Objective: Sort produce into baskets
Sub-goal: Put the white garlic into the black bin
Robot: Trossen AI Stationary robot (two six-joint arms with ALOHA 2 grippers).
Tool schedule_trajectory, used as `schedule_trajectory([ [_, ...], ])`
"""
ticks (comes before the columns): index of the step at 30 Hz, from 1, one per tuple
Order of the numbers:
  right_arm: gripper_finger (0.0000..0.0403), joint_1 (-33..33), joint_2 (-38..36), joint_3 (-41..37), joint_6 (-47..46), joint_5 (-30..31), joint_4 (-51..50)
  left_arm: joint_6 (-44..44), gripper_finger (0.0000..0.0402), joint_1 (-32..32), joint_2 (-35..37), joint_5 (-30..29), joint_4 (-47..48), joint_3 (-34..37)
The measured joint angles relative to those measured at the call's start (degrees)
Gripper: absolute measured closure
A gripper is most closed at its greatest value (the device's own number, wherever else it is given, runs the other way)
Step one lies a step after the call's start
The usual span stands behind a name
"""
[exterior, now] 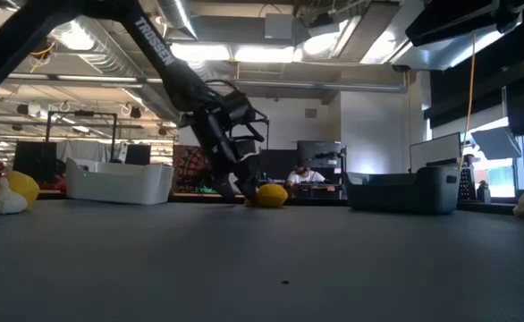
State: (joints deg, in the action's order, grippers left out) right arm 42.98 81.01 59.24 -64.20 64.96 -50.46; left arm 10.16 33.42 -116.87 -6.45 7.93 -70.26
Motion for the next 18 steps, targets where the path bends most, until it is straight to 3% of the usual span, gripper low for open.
schedule_trajectory([
  [18, 0.0252, 0.0, 0.0, 0.0, 0.0, 0.0, -0.1, -3.1, 0.0271, 0.6, -0.1, -0.2, -3.0, 0.1],
])
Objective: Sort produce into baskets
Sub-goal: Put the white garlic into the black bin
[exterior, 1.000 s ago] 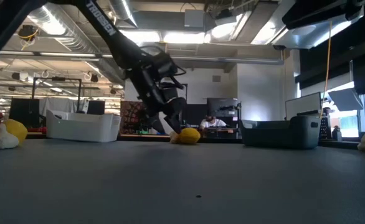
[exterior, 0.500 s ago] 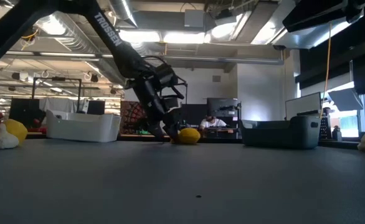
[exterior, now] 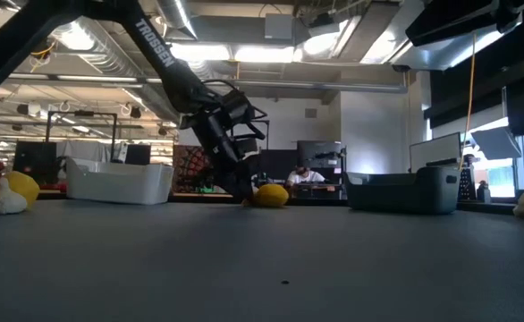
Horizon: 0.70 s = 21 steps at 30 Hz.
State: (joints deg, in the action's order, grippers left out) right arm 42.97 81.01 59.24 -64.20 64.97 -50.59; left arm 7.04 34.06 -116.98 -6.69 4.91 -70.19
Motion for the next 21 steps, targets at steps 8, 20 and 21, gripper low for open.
schedule_trajectory([
  [8, 0.0252, 0.0, 0.0, 0.0, 0.0, 0.0, 0.1, -2.7, 0.0310, 0.1, -0.7, 0.0, 0.1, 0.0],
  [20, 0.0252, 0.0, 0.0, 0.0, 0.0, -0.1, 0.6, -6.0, 0.0391, 0.3, -0.6, 0.9, 0.2, 0.0],
  [21, 0.0252, 0.0, 0.0, 0.0, 0.0, -0.1, 0.7, -6.1, 0.0389, 0.2, -0.5, 0.9, 0.2, 0.0],
])
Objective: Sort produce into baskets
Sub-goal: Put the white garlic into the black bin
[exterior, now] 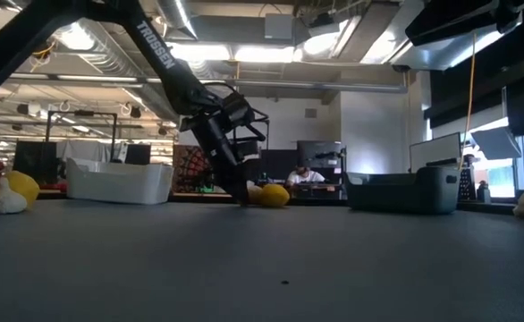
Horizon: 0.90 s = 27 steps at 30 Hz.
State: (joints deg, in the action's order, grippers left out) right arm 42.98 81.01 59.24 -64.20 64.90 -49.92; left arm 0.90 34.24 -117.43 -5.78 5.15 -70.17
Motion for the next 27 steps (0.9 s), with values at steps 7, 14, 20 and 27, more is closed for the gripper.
schedule_trajectory([
  [7, 0.0252, 0.0, 0.0, 0.0, 0.0, -0.2, 0.2, -2.4, 0.0385, -0.8, 5.0, -0.1, 4.4, 0.0],
  [14, 0.0252, 0.0, 0.0, 0.0, 0.0, -3.4, 0.5, -5.5, 0.0385, -3.7, 12.8, -0.3, 8.8, 0.0],
  [20, 0.0252, 0.0, 0.0, 0.0, 0.0, -4.5, 0.8, -7.0, 0.0385, -7.6, 19.3, -0.3, 11.3, 0.2],
  [27, 0.0252, 0.0, 0.0, 0.0, 0.0, -4.5, 0.9, -7.0, 0.0385, -14.0, 26.3, -0.3, 11.0, 2.3],
])
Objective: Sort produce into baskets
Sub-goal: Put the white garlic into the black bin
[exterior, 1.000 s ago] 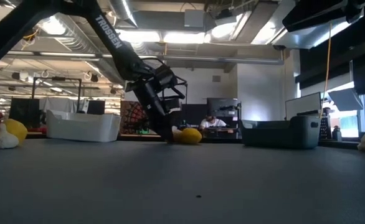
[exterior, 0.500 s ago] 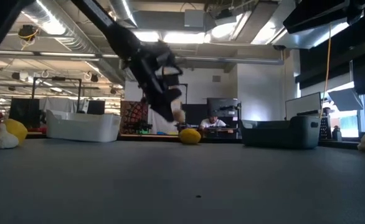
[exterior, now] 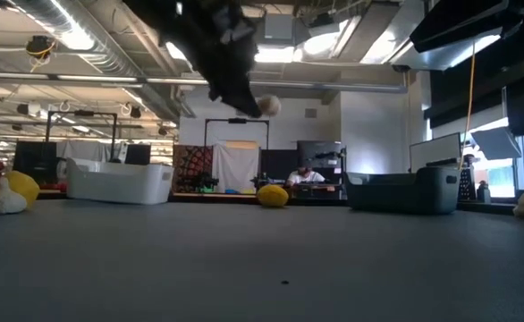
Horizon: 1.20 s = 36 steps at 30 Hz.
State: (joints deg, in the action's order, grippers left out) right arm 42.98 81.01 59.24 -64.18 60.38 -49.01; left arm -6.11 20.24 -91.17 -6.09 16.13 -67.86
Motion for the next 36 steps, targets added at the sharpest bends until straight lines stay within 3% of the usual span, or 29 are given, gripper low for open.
schedule_trajectory([
  [10, 0.0242, -0.4, 0.0, 0.0, 0.4, 1.5, 2.7, -0.2, 0.0384, -10.9, 3.1, 0.0, 0.0, 0.9],
  [14, 0.0206, -0.8, 0.0, 0.0, 0.6, 1.2, 4.2, -0.3, 0.0384, -14.4, 3.1, 0.0, -0.1, 0.9],
  [19, 0.0133, -2.7, 0.0, 0.0, 3.6, 1.5, 8.2, -0.3, 0.0384, -18.0, 3.1, 0.0, -1.6, 0.9],
  [25, 0.0090, -6.3, 1.7, 0.0, 18.1, -0.5, 18.3, -1.3, 0.0384, -21.6, 3.1, 0.0, -3.2, 0.9],
  [30, 0.0095, -9.1, 4.0, 0.0, 29.5, -5.2, 27.1, -1.8, 0.0384, -23.5, 2.5, 0.0, -3.2, 0.9],
  [36, 0.0110, -11.8, 5.2, 0.0, 36.5, -6.2, 33.1, -1.7, 0.0384, -25.4, 1.7, 0.0, -3.5, 0.9],
])
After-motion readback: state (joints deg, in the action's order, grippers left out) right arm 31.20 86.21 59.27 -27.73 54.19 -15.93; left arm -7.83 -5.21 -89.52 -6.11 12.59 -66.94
